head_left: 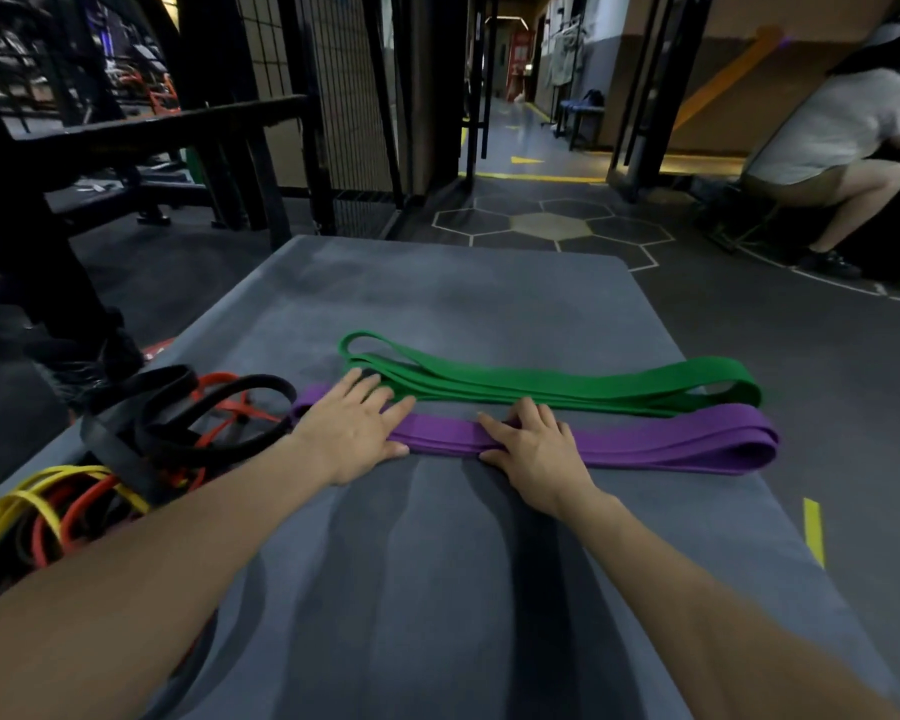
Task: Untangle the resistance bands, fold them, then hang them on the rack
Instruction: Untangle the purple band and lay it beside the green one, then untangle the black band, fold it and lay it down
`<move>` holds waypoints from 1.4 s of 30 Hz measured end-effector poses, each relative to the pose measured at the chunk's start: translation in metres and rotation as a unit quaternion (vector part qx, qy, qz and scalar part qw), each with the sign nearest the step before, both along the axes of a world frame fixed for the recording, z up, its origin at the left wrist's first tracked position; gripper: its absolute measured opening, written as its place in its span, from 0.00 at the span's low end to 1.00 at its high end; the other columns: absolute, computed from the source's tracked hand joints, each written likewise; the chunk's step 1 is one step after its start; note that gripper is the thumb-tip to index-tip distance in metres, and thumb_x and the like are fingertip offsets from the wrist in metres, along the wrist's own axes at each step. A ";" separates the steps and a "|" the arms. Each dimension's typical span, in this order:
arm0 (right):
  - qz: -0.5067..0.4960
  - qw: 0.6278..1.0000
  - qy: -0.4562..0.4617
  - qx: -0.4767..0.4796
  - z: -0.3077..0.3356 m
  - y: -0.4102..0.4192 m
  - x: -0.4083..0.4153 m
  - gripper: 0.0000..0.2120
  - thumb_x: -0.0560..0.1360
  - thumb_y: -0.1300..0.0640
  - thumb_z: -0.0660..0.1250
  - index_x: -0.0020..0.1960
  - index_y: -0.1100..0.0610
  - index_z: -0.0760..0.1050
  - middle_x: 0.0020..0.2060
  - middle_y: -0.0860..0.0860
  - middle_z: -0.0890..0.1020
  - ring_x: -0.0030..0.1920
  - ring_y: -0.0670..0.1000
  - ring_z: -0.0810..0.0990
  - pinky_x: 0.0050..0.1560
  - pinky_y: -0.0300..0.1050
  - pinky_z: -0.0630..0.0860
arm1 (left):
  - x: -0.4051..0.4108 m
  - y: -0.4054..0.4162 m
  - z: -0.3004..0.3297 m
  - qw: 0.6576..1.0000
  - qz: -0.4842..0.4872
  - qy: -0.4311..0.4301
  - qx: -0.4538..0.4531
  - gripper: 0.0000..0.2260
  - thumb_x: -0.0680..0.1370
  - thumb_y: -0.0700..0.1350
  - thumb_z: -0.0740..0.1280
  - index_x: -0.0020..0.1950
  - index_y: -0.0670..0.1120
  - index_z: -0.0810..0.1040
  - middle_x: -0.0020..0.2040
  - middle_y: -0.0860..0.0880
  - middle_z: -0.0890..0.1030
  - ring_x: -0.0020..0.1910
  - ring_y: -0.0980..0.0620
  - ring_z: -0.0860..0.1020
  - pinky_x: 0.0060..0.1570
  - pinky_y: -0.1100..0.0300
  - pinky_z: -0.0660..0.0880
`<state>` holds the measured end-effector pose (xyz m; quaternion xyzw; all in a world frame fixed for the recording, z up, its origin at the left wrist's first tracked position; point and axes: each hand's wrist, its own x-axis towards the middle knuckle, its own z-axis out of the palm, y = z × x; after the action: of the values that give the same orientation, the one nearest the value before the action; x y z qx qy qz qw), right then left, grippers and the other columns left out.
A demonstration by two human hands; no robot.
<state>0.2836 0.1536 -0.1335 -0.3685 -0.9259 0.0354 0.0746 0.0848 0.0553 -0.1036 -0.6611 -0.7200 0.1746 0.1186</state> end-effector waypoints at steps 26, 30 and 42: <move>0.010 0.999 0.038 0.022 -0.004 0.016 0.029 0.23 0.80 0.45 0.53 0.72 0.51 0.61 0.65 0.53 0.68 0.64 0.58 0.66 0.63 0.51 0.64 | 0.032 0.028 -0.031 0.984 -0.064 -0.078 0.147 0.25 0.75 0.50 0.67 0.71 0.45 0.68 0.62 0.43 0.73 0.63 0.44 0.73 0.69 0.48 0.62; 0.004 0.998 0.066 0.012 -0.009 0.013 0.029 0.23 0.78 0.47 0.49 0.71 0.48 0.65 0.60 0.52 0.73 0.60 0.58 0.70 0.59 0.52 0.67 | 0.023 0.009 -0.035 0.962 -0.101 -0.113 0.226 0.24 0.62 0.43 0.78 0.58 0.47 0.80 0.51 0.49 0.80 0.50 0.48 0.81 0.57 0.49 0.75; 0.024 0.994 0.103 -0.024 0.028 -0.039 -0.020 0.22 0.78 0.52 0.61 0.70 0.54 0.66 0.62 0.55 0.71 0.62 0.58 0.67 0.61 0.50 0.66 | 0.005 -0.045 0.006 0.948 -0.015 -0.238 0.211 0.18 0.78 0.48 0.62 0.69 0.52 0.69 0.68 0.52 0.69 0.65 0.50 0.70 0.65 0.57 0.63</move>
<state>0.2640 0.1150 -0.1051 -0.3425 -0.9207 0.0976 0.1597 0.0899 0.0103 -0.0974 -0.6540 -0.7375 -0.1462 0.0831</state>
